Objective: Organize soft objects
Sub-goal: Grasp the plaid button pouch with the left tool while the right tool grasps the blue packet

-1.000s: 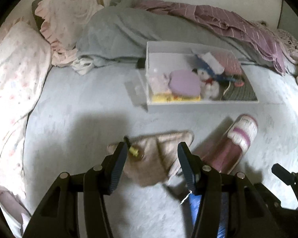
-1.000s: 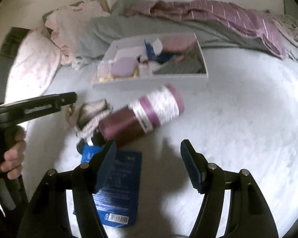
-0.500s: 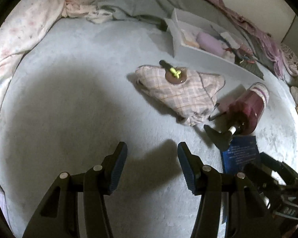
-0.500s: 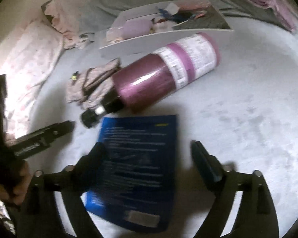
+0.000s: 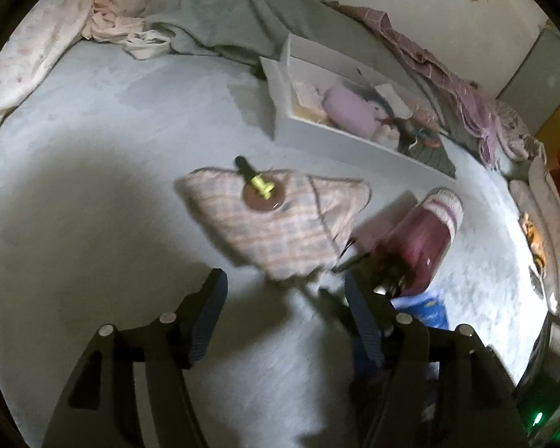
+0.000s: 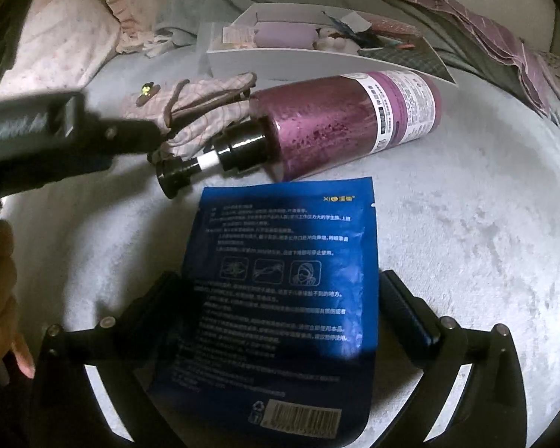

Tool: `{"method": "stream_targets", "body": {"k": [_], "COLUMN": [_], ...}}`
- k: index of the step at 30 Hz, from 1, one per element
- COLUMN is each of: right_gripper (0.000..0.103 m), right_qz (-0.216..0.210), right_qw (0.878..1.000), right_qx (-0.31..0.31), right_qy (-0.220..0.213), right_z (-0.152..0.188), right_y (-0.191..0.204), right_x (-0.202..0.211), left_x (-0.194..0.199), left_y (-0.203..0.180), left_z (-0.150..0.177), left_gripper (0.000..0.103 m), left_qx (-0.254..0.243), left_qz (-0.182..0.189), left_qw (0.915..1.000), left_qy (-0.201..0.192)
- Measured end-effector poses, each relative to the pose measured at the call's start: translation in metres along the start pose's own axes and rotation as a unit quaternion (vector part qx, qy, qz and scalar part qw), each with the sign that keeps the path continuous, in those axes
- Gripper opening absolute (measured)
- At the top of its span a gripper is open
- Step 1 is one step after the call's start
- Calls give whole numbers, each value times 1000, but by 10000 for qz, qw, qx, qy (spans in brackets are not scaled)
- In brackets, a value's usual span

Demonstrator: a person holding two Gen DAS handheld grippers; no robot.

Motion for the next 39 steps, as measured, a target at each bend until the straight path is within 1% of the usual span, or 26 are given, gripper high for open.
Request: {"method": "stream_targets", "body": {"k": [2, 5, 8, 9, 10, 11, 14, 18, 22, 24, 25, 27, 28, 30, 31, 33, 34, 35, 36, 39], "right_gripper": [103, 103, 103, 103, 103, 103, 103, 103, 103, 103, 101, 93, 85, 73, 70, 57, 54, 47, 44, 27], "right_qz": [4, -1, 5, 9, 15, 18, 19, 20, -3, -90, -116, -123, -105, -144, -177, -225, -240, -234, -241, -311], "right_qw": [10000, 10000, 10000, 10000, 10000, 10000, 10000, 10000, 10000, 9999, 9999, 9999, 9999, 9996, 9994, 9988, 9985, 9983, 9981, 9973], "right_qx": [10, 1, 10, 16, 23, 23, 24, 30, 59, 84, 54, -21, -75, -186, -256, -397, -460, -503, -541, -649], "right_qy": [-12, -27, -35, -33, -31, -28, -26, -20, 19, 68, 80, 87, 95, 136, 166, 192, 196, 180, 163, 156], "right_z": [-1, 0, 2, 2, 2, 1, 1, 1, 0, 0, -1, -1, -2, -3, -4, -4, -5, -6, -6, -8], "right_y": [0, 0, 1, 1, 1, 1, 1, 1, 1, 0, -3, -10, -16, -24, -28, -33, -36, -38, -40, -43], "right_x": [0, 2, 3, 2, 2, 2, 2, 2, 1, 2, 3, 8, 11, 16, 18, 21, 23, 24, 25, 27], "left_x": [-9, -23, -31, -31, -31, -31, -32, -31, -26, -20, -18, -13, -11, -7, -6, -4, -4, -4, -3, -2], "left_y": [-4, -6, -3, -3, -3, -3, -4, -4, -4, -2, 0, 3, 5, 7, 8, 9, 10, 9, 9, 6], "left_z": [-3, -4, -3, -4, -4, -5, -3, -3, -3, -3, -3, -2, -2, 0, 1, 3, 4, 5, 5, 6], "left_gripper": [66, 66, 65, 65, 63, 54, 44, 40, 38, 38, 38, 38, 38, 38, 38, 38, 38, 38, 38, 38], "left_qx": [-7, -212, -157, -152, -157, -169, -170, -124, -178, -192, -201, -236, -254, -295, -301, -324, -342, -375, -415, -544], "left_qz": [-56, -368, -507, -520, -531, -537, -448, -400, -397, -420, -450, -539, -573, -609, -614, -636, -648, -669, -690, -758], "left_qw": [10000, 9991, 9986, 9985, 9984, 9983, 9988, 9991, 9990, 9988, 9987, 9981, 9979, 9976, 9975, 9974, 9972, 9970, 9967, 9956], "left_qy": [18, 11, -76, -104, -147, -157, -105, -106, -111, -135, -147, -172, -177, -170, -166, -143, -132, -126, -128, -125]}}
Point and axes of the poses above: each gripper's, at about its wrist camera, not at the fingertips, and x roughly against the way its jaws point, y to its left, z to its underside, the point moved 6 cm from there along -x, roughly the way its jaws point, and after that the axes turned 13 degrees about -y, right-handed, at the moved point
